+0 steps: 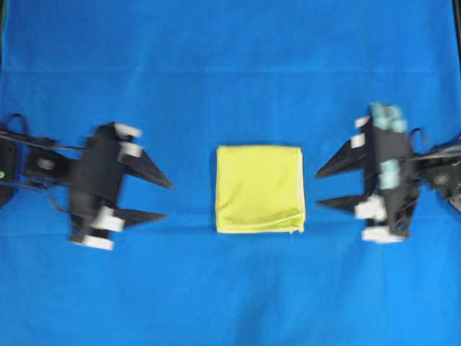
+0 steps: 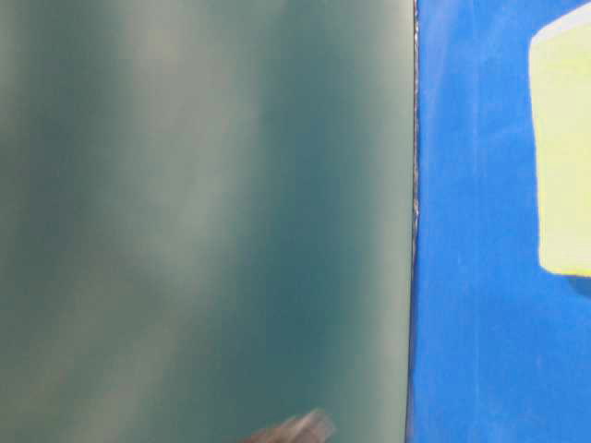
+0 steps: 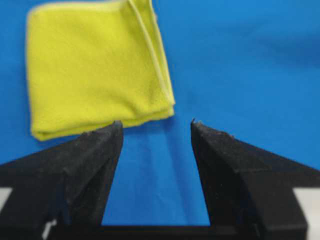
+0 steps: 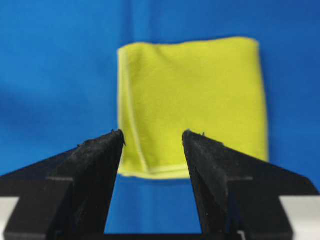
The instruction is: Fold the yellow towel.
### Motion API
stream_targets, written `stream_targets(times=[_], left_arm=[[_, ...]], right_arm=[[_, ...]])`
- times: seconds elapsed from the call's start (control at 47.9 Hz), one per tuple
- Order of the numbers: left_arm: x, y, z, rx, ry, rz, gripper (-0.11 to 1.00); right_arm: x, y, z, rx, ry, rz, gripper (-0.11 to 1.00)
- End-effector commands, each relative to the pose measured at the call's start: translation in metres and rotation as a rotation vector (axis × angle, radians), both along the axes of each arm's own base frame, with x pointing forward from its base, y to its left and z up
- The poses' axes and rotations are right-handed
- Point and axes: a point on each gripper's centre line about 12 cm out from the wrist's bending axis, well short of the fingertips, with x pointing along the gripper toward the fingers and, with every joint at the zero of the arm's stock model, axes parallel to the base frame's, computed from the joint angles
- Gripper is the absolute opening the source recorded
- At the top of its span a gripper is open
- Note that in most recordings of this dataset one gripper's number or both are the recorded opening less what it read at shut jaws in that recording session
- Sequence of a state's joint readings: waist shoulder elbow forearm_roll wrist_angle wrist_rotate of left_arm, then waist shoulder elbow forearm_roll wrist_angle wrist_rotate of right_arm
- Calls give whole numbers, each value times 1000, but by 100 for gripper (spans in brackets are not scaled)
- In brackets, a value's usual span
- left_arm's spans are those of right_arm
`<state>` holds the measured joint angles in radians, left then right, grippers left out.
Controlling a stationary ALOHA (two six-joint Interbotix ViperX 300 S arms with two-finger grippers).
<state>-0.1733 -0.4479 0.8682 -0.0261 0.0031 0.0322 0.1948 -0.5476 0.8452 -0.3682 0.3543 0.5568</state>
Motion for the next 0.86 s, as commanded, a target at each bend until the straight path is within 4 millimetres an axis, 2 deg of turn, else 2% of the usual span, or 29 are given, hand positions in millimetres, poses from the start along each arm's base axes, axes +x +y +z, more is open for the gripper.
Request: stream_targets(times=[0.0, 0.167, 0.334, 0.584, 0.71, 0.835], left_arm=[[-21, 4, 18, -9, -79, -2, 54], [-56, 11, 31, -19, -159, 3, 54], [-94, 19, 32, 10, -241, -2, 54], [-137, 31, 6, 20, -312, 22, 54], [-150, 39, -11, 11, -323, 67, 54], [-154, 43, -15, 10, -341, 90, 54]], right_arm=[[-13, -7, 17, -5, -75, -8, 56], [-42, -20, 29, -61, -175, -12, 56], [-69, -32, 25, -66, -249, -43, 56], [-102, -46, -6, -40, -372, -86, 55], [-110, -53, -23, -25, -386, -131, 55], [-112, -57, -36, 1, -374, -162, 55]])
